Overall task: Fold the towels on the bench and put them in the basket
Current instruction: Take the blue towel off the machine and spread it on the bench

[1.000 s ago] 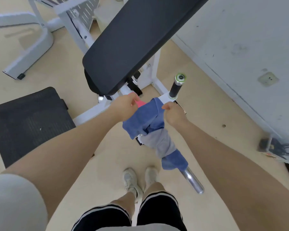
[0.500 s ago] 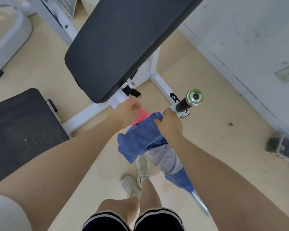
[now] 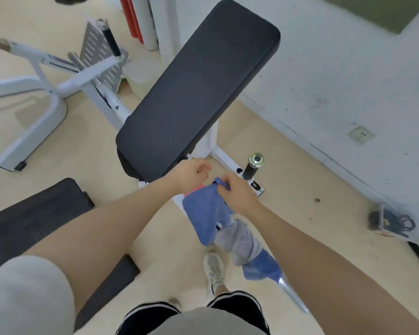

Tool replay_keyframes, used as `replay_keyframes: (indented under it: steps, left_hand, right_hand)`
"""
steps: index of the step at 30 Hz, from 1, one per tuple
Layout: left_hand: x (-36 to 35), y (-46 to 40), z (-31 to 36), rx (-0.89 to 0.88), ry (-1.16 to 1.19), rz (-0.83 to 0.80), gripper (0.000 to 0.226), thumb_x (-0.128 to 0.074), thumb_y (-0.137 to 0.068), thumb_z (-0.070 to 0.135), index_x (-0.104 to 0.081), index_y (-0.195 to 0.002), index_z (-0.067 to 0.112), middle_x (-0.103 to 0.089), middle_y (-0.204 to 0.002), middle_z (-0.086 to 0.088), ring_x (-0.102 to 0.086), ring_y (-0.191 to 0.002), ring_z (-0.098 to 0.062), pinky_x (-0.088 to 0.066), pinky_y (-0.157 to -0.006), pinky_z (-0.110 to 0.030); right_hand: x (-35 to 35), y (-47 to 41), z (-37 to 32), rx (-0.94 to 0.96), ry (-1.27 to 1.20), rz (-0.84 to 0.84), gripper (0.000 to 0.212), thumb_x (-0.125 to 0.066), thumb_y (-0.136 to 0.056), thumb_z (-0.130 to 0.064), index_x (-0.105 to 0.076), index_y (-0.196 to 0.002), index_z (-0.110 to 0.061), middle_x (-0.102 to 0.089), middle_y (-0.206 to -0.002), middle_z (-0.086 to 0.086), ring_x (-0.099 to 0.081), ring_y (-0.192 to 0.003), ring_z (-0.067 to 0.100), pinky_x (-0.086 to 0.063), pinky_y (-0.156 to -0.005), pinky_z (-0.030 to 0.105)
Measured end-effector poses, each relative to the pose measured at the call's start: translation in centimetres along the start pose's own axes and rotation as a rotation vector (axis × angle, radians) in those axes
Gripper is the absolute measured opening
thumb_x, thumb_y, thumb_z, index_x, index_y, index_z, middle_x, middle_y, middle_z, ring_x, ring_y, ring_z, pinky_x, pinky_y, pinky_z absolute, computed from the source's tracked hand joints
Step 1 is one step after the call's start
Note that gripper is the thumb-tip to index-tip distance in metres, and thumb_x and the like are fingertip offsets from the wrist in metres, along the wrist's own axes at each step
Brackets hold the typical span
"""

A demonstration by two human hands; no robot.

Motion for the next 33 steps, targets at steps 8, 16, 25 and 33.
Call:
replay_keyframes:
  steps: [8, 16, 25, 33]
  left_hand:
    - [2.0, 11.6, 7.3, -0.387, 0.59, 0.032, 0.029, -0.032, -0.091, -0.013, -0.057, -0.1, -0.002, -0.057, -0.081, -0.005, -0.058, -0.058, 0.007, -0.045, -0.062, -0.005]
    - [-6.9, 21.4, 16.9, -0.508, 0.515, -0.292, 0.038, -0.037, -0.08, -0.013, -0.062, -0.09, 0.013, -0.065, -0.083, -0.001, -0.062, -0.068, 0.0, -0.048, -0.065, -0.012]
    - [-26.2, 33.7, 27.1, -0.833, 0.143, -0.49, 0.031, -0.052, -0.085, 0.003, -0.061, -0.086, 0.033, -0.067, -0.087, 0.008, -0.063, -0.082, -0.013, -0.052, -0.077, -0.032]
    - [-48.0, 45.3, 36.1, -0.914, -0.004, -0.644, 0.024, -0.053, -0.081, 0.009, -0.067, -0.089, 0.026, -0.07, -0.09, 0.004, -0.063, -0.086, -0.017, -0.051, -0.084, -0.04]
  right_hand:
    - [5.4, 12.8, -4.8, 0.199, -0.164, 0.488, 0.02, -0.047, -0.085, -0.003, -0.063, -0.096, -0.01, -0.061, -0.074, -0.002, -0.052, -0.068, 0.012, -0.039, -0.062, 0.019]
    - [10.2, 30.2, -2.1, 0.195, -0.31, 0.779, 0.018, -0.051, -0.082, -0.009, -0.064, -0.086, -0.021, -0.067, -0.085, -0.003, -0.059, -0.083, 0.013, -0.045, -0.075, 0.025]
    - [14.7, 50.5, 14.5, 0.006, -0.561, 1.009, 0.012, -0.053, -0.086, -0.004, -0.064, -0.086, -0.008, -0.063, -0.079, -0.002, -0.057, -0.077, 0.01, -0.046, -0.071, 0.021]
    - [18.0, 70.3, 31.7, -0.221, -0.466, 0.996, 0.013, -0.052, -0.087, -0.005, -0.062, -0.087, -0.015, -0.063, -0.083, -0.001, -0.056, -0.08, 0.013, -0.046, -0.072, 0.024]
Point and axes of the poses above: each hand's wrist, its own y-axis away from the middle knuckle, its own x-axis out of the back of the hand, z = x × y, the point moved 7 cm from there along -y, towards the middle knuckle
